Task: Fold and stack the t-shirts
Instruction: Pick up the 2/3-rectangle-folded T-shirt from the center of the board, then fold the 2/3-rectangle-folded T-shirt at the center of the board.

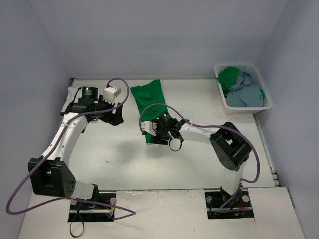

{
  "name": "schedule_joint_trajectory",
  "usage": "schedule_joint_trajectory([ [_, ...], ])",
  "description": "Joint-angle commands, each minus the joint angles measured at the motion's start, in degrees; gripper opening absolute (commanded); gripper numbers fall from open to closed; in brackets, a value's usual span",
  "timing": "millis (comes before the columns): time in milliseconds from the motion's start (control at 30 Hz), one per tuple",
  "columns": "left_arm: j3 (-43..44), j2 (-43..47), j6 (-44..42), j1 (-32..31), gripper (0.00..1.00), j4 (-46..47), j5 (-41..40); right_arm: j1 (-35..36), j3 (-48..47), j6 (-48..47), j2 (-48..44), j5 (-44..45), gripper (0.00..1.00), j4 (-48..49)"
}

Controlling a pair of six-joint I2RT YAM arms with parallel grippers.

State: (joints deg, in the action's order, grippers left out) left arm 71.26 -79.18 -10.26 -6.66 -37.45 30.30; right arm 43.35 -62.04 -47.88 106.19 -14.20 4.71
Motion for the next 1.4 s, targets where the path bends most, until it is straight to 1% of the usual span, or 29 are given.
schedule_joint_trajectory([
  [0,2.9,1.5,-0.2,0.4,0.68,0.5,1.9,0.5,-0.2,0.4,3.1,-0.3,0.66,0.5],
  [67,2.8,1.6,-0.3,0.4,0.68,0.5,2.1,0.6,-0.4,0.7,3.8,-0.3,0.61,0.5],
  [100,2.8,1.7,-0.3,0.5,0.68,0.5,2.1,0.6,-0.7,0.8,4.5,-0.2,0.51,0.4],
  [167,2.9,1.6,-0.2,0.5,0.68,0.5,2.0,0.7,-1.2,0.9,5.1,-0.3,0.40,-0.5],
  [200,2.9,1.6,-0.3,0.5,0.68,0.5,2.1,0.8,-1.4,0.8,5.3,-1.0,0.27,-1.7],
  [333,2.8,1.7,-0.3,0.5,0.68,0.5,2.0,1.0,-0.3,0.9,3.2,-1.1,0.03,-3.4],
  [367,2.6,1.5,-0.5,0.5,0.68,0.7,2.1,1.5,0.3,0.8,1.4,-1.1,0.00,-4.2],
  [500,2.5,1.2,-0.5,0.8,0.68,0.7,2.4,3.5,2.6,0.8,-4.7,-1.2,0.00,-8.6],
  [533,2.5,1.0,-0.5,0.8,0.68,0.8,2.6,4.0,3.1,0.9,-7.0,-1.7,0.00,-11.1],
  [667,3.5,-0.1,-0.1,0.7,0.68,0.2,3.9,8.0,4.3,2.0,-13.4,-2.9,0.00,-16.8],
  [767,3.7,-1.1,0.8,0.7,0.68,1.8,4.8,9.6,4.5,2.8,-17.8,-3.3,0.00,-20.9],
  [900,4.2,-4.6,2.0,0.4,0.68,4.0,7.7,11.0,3.9,3.6,-22.2,-5.3,0.00,-25.7],
  [933,5.5,-7.1,2.1,0.2,0.67,4.1,8.2,11.1,3.9,3.6,-23.6,-5.2,0.00,-26.9],
  [967,6.5,-8.5,2.1,-0.4,0.63,4.0,9.3,11.4,3.9,3.5,-24.2,-4.8,0.00,-27.6],
  [1033,9.6,-13.2,1.8,-1.0,0.58,3.6,10.5,11.5,3.5,3.3,-26.0,-4.1,0.00,-29.0],
  [1067,10.6,-14.6,1.7,-1.9,0.54,3.9,10.9,11.4,3.4,3.2,-26.8,-3.7,0.00,-29.2],
  [1167,14.2,-20.0,2.1,-3.6,0.45,5.8,12.3,11.5,2.8,3.1,-28.8,-3.3,0.00,-29.8],
  [1200,15.1,-21.1,3.1,-5.1,0.39,6.7,12.7,11.5,2.5,3.1,-29.1,-3.2,0.00,-29.9],
  [1267,17.5,-24.0,3.9,-7.1,0.32,8.7,13.2,11.5,2.4,3.0,-29.3,-2.9,0.00,-30.0],
  [1300,18.0,-24.9,4.5,-9.3,0.26,9.6,13.2,11.4,2.3,2.8,-29.1,-2.8,0.00,-30.0],
  [1367,20.6,-27.8,4.3,-11.8,0.20,10.0,13.6,11.3,1.8,2.6,-28.7,-2.3,0.00,-29.9],
])
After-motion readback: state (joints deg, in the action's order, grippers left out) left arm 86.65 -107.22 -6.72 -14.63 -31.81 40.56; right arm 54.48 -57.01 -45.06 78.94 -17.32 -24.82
